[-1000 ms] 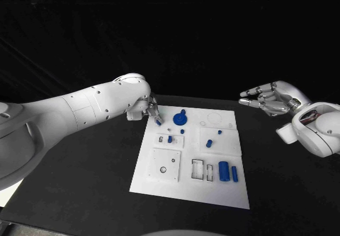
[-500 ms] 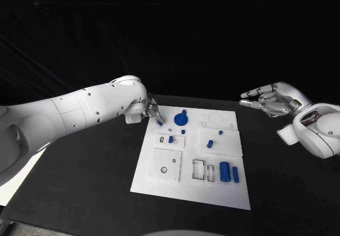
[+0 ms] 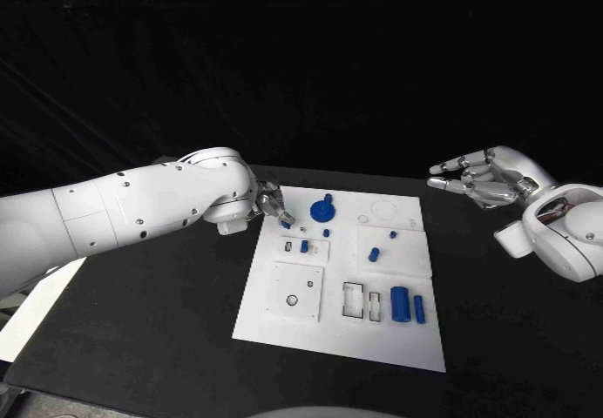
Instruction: Assemble the parts on the task board
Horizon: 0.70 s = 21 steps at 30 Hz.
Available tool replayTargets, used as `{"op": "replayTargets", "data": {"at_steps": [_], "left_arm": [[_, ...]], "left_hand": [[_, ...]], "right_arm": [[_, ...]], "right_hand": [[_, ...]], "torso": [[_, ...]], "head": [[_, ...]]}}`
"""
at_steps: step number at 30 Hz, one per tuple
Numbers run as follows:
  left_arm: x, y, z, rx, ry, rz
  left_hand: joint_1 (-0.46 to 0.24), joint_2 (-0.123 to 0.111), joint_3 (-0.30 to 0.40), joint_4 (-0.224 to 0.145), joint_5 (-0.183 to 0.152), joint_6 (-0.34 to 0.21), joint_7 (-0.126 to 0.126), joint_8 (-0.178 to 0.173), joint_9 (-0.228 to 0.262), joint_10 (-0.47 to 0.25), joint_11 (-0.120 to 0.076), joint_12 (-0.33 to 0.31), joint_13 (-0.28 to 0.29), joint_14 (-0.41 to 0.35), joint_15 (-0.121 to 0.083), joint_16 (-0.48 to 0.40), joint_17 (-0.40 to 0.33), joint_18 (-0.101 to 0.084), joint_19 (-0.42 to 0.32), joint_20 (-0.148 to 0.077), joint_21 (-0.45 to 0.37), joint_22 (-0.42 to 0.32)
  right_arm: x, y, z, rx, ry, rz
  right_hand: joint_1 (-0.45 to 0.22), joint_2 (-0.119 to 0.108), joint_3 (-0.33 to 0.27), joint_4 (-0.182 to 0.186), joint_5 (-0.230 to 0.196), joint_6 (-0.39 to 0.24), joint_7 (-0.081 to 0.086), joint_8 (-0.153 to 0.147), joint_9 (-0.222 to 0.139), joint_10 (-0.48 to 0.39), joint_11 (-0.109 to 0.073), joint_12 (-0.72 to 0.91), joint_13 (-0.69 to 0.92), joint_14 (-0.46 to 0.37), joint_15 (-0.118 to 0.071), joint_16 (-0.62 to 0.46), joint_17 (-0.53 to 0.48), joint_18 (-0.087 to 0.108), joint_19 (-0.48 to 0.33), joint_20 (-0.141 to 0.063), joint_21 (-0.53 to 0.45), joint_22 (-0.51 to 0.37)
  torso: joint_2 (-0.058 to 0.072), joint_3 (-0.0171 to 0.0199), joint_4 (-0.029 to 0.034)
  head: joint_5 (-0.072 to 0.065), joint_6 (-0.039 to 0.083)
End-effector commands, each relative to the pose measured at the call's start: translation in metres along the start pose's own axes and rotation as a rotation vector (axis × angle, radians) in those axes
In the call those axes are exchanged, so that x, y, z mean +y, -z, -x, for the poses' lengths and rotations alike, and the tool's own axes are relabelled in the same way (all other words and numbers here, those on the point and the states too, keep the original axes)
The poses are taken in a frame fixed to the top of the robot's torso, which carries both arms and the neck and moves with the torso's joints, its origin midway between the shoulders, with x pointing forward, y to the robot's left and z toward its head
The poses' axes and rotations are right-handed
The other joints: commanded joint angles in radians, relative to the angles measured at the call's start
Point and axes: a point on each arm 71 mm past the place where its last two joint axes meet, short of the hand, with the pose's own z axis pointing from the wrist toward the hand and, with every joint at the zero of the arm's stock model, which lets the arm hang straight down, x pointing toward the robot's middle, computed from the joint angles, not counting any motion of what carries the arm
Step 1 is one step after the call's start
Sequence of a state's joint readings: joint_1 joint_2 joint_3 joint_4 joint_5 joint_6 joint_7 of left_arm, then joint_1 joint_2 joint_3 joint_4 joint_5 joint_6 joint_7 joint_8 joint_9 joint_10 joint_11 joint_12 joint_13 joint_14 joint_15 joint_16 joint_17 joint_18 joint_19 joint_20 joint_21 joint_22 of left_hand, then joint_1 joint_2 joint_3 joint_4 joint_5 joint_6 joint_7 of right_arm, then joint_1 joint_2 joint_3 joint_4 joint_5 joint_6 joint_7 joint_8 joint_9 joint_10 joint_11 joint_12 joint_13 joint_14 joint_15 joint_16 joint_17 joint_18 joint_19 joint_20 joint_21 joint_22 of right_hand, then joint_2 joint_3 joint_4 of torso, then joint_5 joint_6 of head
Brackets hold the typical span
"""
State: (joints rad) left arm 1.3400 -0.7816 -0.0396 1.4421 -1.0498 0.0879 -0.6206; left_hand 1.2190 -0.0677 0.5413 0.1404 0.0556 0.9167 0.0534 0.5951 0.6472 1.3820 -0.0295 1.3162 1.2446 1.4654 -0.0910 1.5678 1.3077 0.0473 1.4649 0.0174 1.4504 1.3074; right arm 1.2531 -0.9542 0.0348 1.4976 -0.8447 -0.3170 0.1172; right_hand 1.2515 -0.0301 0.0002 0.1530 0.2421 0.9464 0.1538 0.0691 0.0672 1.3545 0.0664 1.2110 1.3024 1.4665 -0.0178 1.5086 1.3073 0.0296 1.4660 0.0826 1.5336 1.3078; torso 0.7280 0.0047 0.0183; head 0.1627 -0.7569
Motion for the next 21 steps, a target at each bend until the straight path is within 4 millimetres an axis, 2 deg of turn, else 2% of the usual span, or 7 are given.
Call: {"op": "replayTargets", "data": {"at_steps": [1, 6, 14, 21], "left_arm": [[0.000, 0.004, -0.002, -0.106, -0.013, -0.017], [0.003, 0.009, -0.012, -0.134, -0.027, -0.029], [0.003, 0.010, -0.026, -0.153, -0.046, -0.043], [0.003, 0.008, -0.038, -0.137, -0.056, -0.048]], "left_hand": [[-0.009, 0.000, 0.086, -0.077, 0.001, 0.006, -0.015, 0.008, 0.004, 0.010, -0.003, 0.007, 0.005, 0.105, 0.001, 0.003, 0.263, -0.010, 0.050, -0.001, 0.006, 0.096], [-0.012, -0.004, 0.096, -0.078, 0.001, 0.006, -0.016, 0.013, 0.007, 0.012, -0.004, 0.010, 0.008, 0.105, 0.000, 0.003, 0.263, -0.010, 0.051, -0.002, 0.007, 0.097], [-0.017, -0.009, 0.107, -0.079, 0.001, 0.006, -0.017, 0.019, 0.009, 0.014, -0.006, 0.011, 0.009, 0.105, -0.002, 0.003, 0.263, -0.010, 0.052, -0.003, 0.009, 0.099], [-0.018, -0.010, 0.109, -0.079, 0.001, 0.006, -0.018, 0.020, 0.010, 0.014, -0.006, 0.011, 0.009, 0.105, -0.002, 0.003, 0.263, -0.010, 0.052, -0.003, 0.009, 0.100]], "right_arm": [[0.000, 0.000, -0.001, 0.012, -0.001, 0.000], [-0.001, 0.000, -0.001, 0.012, -0.001, -0.001], [-0.001, 0.000, -0.001, 0.014, -0.003, -0.001], [-0.002, 0.000, -0.002, 0.016, -0.003, -0.002]], "right_hand": [[-0.001, 0.006, -0.006, 0.000, 0.003, 0.007, 0.001, 0.001, 0.001, -0.008, 0.001, -0.003, -0.001, 0.081, 0.006, -0.005, 0.169, -0.012, 0.075, 0.006, -0.004, 0.183], [-0.001, 0.006, -0.006, 0.000, 0.003, 0.007, 0.001, 0.001, 0.001, -0.008, 0.001, -0.003, -0.001, 0.081, 0.006, -0.005, 0.169, -0.012, 0.075, 0.006, -0.004, 0.183], [-0.001, 0.006, -0.006, 0.000, 0.003, 0.007, 0.001, 0.001, 0.001, -0.008, 0.001, -0.003, -0.001, 0.081, 0.006, -0.005, 0.169, -0.012, 0.075, 0.006, -0.004, 0.183], [-0.001, 0.006, -0.006, 0.000, 0.003, 0.007, 0.001, 0.001, 0.001, -0.008, 0.001, -0.003, -0.001, 0.081, 0.006, -0.005, 0.169, -0.012, 0.075, 0.006, -0.004, 0.183]], "torso": [[-0.002, 0.0002, 0.0040], [-0.003, -0.0007, 0.0055], [-0.002, -0.0007, 0.0038], [-0.001, -0.0008, 0.0049]], "head": [[0.002, -0.003], [0.001, -0.006], [0.004, -0.009], [-0.002, -0.013]]}}
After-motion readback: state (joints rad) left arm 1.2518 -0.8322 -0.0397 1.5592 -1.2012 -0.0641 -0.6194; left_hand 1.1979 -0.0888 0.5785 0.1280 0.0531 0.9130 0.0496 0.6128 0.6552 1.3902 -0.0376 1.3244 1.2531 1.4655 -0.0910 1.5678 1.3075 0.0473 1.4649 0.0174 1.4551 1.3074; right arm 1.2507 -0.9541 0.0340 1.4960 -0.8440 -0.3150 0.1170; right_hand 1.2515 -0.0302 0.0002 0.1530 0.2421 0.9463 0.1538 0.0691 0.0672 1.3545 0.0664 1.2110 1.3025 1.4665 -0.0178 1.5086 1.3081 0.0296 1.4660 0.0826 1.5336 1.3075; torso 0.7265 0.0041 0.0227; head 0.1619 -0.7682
